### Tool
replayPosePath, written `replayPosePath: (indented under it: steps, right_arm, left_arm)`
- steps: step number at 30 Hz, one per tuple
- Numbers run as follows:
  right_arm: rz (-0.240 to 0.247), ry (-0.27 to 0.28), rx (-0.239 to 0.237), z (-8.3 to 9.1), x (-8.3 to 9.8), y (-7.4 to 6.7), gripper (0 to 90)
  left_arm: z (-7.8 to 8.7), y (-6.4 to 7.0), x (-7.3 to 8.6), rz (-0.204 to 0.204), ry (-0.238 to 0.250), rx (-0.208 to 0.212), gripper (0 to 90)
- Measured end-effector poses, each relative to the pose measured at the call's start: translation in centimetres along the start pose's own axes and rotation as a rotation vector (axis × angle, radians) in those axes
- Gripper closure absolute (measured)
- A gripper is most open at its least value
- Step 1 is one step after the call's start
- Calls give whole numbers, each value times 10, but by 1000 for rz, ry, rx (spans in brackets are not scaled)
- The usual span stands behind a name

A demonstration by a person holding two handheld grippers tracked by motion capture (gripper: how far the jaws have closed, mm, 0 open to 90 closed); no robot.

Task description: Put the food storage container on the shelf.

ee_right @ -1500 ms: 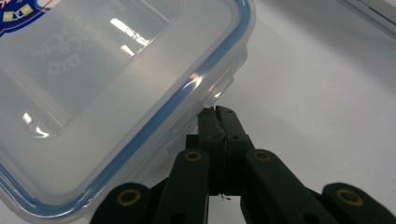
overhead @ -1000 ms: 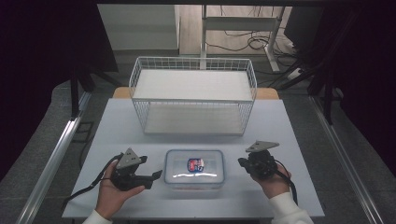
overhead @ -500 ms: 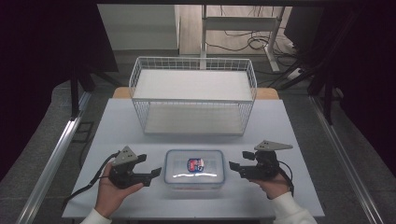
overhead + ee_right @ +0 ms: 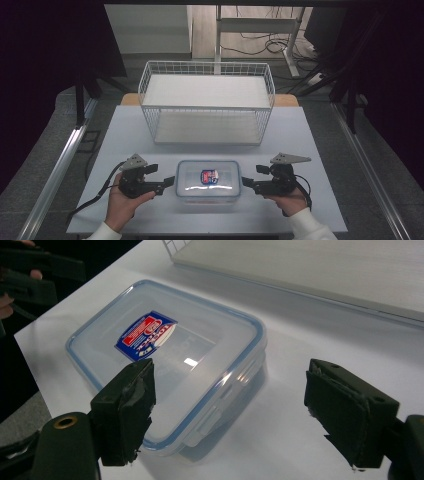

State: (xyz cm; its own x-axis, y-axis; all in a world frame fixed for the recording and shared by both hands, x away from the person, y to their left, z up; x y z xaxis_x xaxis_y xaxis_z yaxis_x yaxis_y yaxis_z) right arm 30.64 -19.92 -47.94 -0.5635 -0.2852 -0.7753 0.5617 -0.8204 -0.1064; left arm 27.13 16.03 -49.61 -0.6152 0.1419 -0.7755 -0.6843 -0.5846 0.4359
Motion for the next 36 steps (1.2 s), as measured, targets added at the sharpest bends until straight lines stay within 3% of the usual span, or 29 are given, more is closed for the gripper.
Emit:
replayPosePath:
  steps: [4, 9, 11, 12, 13, 17, 24, 28, 30, 31, 36]
  right_arm:
    - [2, 4, 4, 1, 0, -2, 206]
    - [15, 1, -2, 0, 0, -3, 206]
    - [23, -5, -2, -2, 0, -3, 206]
    - [23, -5, -2, -2, 0, -3, 206]
    - [25, -5, -1, -3, 0, -3, 205]
    - [30, -7, 0, -3, 0, -4, 205]
    - [33, -19, -24, -1, 0, -6, 206]
    - [39, -22, -37, -1, -1, -9, 205]
    - [39, -25, -35, -2, -1, -9, 205]
    - [35, -32, -37, -3, 0, -9, 202]
    - [5, -71, -56, -6, 2, -8, 177]
  left_arm:
    - [-7, -2, -3, 67, 9, 49, 161]
    - [-16, -7, -4, 106, -2, 96, 157]
    - [-23, -12, -6, 146, -15, 151, 157]
    - [-23, -12, -6, 146, -15, 151, 157]
    - [-27, -16, -7, 178, -20, 179, 158]
    - [-34, -19, -3, 218, -43, 211, 159]
    - [-45, -17, 5, 246, -81, 250, 168]
    - [-48, -21, 10, 295, -90, 299, 171]
    - [-49, -22, 12, 300, -90, 302, 173]
    - [-50, -25, 15, 324, -89, 313, 178]
    - [-52, -26, 17, 332, -100, 318, 210]
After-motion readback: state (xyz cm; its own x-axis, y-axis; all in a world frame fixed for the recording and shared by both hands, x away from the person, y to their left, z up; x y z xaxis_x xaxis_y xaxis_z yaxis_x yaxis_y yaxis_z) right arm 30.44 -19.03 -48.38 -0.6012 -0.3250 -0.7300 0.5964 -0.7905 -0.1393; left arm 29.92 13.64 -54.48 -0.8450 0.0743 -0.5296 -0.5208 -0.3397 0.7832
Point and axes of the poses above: each handheld gripper's, and its own axes: z roughly backward along the jaws, x roughly out of its underside, y roughly to its right, the point moved 4 cm from there along -z, roughly forward along the jaws, and after that the axes turned 15 degrees about x, right-handed, at the moved point
